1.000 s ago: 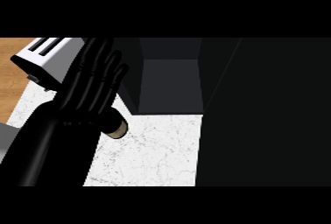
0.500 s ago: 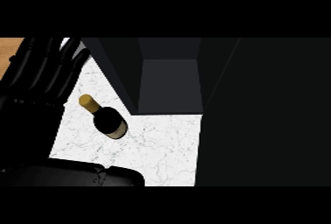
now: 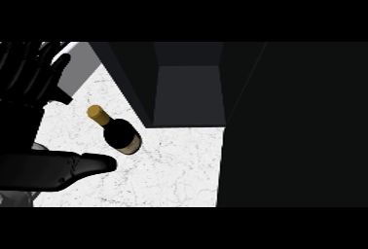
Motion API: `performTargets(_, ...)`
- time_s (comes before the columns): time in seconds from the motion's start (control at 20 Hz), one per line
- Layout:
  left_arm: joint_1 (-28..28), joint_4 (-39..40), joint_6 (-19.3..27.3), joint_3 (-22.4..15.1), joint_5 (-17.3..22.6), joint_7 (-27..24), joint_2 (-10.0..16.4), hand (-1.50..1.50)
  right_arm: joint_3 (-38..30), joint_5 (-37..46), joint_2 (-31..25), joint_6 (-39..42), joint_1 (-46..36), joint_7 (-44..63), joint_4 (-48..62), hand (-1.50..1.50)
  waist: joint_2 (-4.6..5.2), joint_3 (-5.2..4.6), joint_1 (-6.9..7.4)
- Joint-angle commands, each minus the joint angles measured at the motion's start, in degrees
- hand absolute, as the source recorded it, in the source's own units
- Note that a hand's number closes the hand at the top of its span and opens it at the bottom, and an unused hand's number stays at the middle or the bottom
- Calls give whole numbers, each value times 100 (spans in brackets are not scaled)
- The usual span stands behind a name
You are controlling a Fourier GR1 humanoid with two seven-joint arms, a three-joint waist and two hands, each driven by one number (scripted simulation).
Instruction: Pick up the wine, place it into the cabinet and close the cabinet
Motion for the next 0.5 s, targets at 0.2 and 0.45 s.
performTargets(0.2,675,354,-555,529,615,-608,90,-150,6,-141,-77,47,463,-10,-935,-150,5,5,25)
performTargets(0.45,1039,873,-668,454,460,-1319,-128,-150,-110,-292,-193,-59,400,432,-1430,-150,2,3,-40)
